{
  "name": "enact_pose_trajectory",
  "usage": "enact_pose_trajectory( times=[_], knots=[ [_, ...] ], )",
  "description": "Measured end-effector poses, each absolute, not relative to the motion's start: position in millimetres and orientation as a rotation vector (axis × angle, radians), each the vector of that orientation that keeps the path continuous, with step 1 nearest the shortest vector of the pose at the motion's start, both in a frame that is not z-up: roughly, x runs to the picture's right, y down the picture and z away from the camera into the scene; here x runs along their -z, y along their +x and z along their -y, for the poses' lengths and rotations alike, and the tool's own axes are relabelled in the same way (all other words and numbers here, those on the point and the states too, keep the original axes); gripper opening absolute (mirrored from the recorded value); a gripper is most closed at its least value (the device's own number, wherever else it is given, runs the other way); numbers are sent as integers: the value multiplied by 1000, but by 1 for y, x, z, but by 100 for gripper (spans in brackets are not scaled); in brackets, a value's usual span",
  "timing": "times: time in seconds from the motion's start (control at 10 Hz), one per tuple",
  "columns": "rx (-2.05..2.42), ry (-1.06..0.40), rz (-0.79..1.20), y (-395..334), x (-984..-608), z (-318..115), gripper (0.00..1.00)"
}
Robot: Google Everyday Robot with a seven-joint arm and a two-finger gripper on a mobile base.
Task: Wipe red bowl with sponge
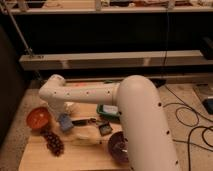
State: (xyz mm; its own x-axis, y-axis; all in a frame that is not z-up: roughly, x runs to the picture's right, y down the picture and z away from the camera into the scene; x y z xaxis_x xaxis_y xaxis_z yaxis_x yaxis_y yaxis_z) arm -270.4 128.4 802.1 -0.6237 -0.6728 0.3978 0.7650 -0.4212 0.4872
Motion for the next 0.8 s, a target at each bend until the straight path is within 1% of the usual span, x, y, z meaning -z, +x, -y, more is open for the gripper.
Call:
enact_pose_trajectory(
  times=[0.2,0.4,0.6,0.8],
  knots=[
    [2135,-148,814,-276,-773,-96,0],
    [2148,-75,822,-289,-755,-64,0],
    [2159,-19,831,-310,-750,-46,0],
    [2165,31,841,-332,-760,-40,0]
  ],
)
